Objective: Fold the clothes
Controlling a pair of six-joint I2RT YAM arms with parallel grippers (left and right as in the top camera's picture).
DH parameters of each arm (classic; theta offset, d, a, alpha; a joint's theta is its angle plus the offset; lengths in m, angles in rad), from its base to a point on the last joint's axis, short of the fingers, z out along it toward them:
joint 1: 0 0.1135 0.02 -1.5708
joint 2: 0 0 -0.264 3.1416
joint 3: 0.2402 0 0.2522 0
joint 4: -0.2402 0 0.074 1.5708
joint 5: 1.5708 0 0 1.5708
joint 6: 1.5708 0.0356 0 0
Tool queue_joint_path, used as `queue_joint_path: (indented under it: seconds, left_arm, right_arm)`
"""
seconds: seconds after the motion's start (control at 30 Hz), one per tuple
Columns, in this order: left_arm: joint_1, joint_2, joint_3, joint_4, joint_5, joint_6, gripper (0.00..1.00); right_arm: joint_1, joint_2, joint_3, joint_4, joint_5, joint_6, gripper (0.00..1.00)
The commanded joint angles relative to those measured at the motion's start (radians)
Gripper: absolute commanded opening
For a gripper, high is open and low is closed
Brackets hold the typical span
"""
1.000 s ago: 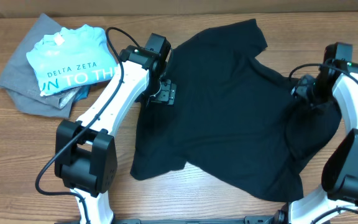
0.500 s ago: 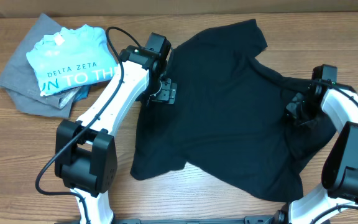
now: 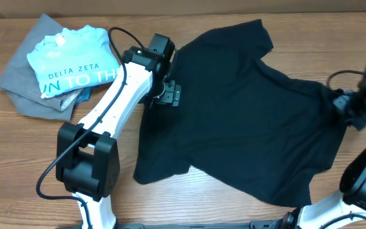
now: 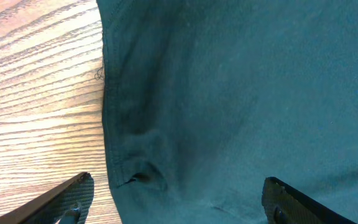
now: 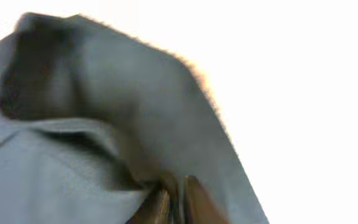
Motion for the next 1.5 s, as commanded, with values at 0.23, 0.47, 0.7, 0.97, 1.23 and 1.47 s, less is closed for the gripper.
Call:
queue_joint_path:
  seconds: [0.23, 0.47, 0.7, 0.97, 1.23, 1.47]
  left_arm:
    - [0.003, -0.013, 0.013, 0.010, 0.004, 0.047, 0.91]
    - [0.003, -0.013, 0.014, 0.043, 0.005, 0.049, 1.00]
    - [0.003, -0.013, 0.014, 0.137, 0.008, 0.049, 0.84]
    - [0.003, -0.011, 0.013, 0.205, 0.008, 0.050, 0.74]
    - [0.003, 0.002, 0.008, 0.298, 0.008, 0.152, 0.96]
    - [0.003, 0.070, 0.007, 0.333, 0.008, 0.230, 0.87]
  right_arm:
    - [-0.211, -0.038, 0.020, -0.034, -0.216, -0.006, 0.62]
    - [-0.150, -0.107, 0.019, -0.033, -0.506, -0.137, 0.57]
    - [0.035, -0.098, -0.044, 0.061, -0.305, -0.082, 0.30]
    - [0.033, 0.008, -0.093, 0.264, -0.221, -0.049, 0.22]
    - [-0.087, 0.127, -0.093, 0.208, -0.138, -0.050, 0.10]
    - [-0.184, 0.103, -0.076, 0.117, -0.144, -0.026, 0.09]
